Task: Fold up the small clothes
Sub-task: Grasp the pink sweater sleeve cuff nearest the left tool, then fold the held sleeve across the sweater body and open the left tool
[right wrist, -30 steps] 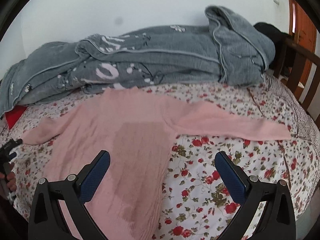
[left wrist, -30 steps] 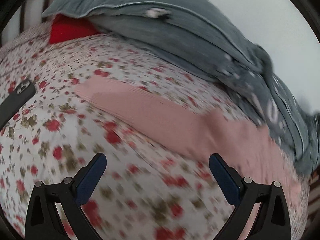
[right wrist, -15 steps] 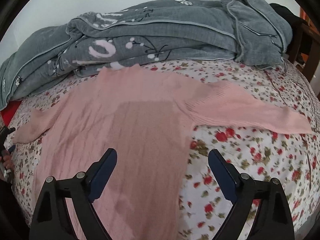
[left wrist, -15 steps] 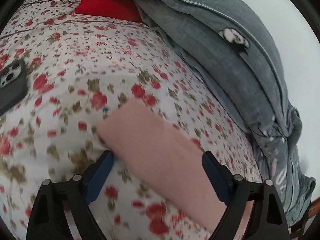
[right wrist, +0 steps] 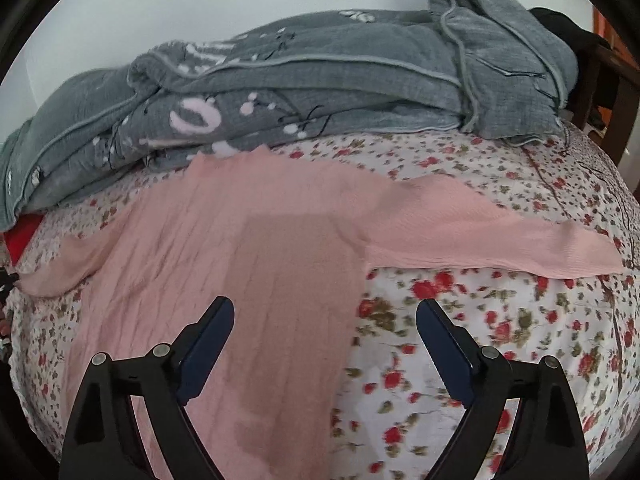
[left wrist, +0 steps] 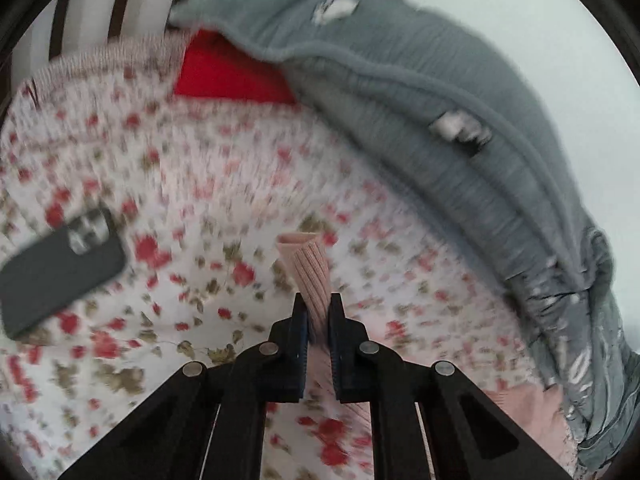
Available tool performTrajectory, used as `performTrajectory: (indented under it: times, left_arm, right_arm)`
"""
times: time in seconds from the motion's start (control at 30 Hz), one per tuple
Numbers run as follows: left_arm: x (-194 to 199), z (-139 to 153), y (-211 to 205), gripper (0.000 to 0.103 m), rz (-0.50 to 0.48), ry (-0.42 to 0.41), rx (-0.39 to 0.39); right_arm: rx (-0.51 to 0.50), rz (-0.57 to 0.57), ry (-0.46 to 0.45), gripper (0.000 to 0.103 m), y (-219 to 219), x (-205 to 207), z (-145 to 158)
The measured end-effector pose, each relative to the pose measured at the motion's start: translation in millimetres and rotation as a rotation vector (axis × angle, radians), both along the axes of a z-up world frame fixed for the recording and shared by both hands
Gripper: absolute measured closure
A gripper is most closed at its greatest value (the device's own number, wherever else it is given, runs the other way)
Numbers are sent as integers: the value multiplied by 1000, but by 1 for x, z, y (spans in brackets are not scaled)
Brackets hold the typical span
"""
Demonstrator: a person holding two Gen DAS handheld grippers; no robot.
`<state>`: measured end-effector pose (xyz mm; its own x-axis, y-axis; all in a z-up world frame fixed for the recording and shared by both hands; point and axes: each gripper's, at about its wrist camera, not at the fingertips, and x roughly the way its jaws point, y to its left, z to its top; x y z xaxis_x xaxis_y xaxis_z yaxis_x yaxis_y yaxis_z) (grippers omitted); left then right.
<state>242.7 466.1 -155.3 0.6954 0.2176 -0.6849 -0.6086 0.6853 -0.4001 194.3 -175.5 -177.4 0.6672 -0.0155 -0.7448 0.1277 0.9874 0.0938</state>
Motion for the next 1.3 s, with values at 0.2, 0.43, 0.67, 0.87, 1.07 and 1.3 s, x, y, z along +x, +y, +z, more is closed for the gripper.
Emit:
performTrajectory:
  times: [0.2, 0.43, 0.67, 0.87, 1.07, 1.3]
  left_arm:
    - [0, 94, -70, 94, -90, -101, 173]
    - [48, 156, -225, 94, -312, -164, 316]
    - [105, 135, -408, 94, -599, -152, 356]
    - [127, 59, -545, 94, -833, -43, 331]
    - [112, -31, -624, 94, -1003, 134, 416]
    - [107, -32, -607, 26, -1051, 202, 260]
  right_arm:
    - [12, -20, -39, 11, -36, -21, 8]
    - [-76, -65, -72, 11, -90, -51, 10]
    - [-85, -159, -48, 11, -169, -81, -3]
    - [-32, -271, -13, 11, -227, -102, -22]
    - [-9, -313, -18, 18, -263, -103, -35]
    - [85, -361, -78, 27, -294, -79, -41]
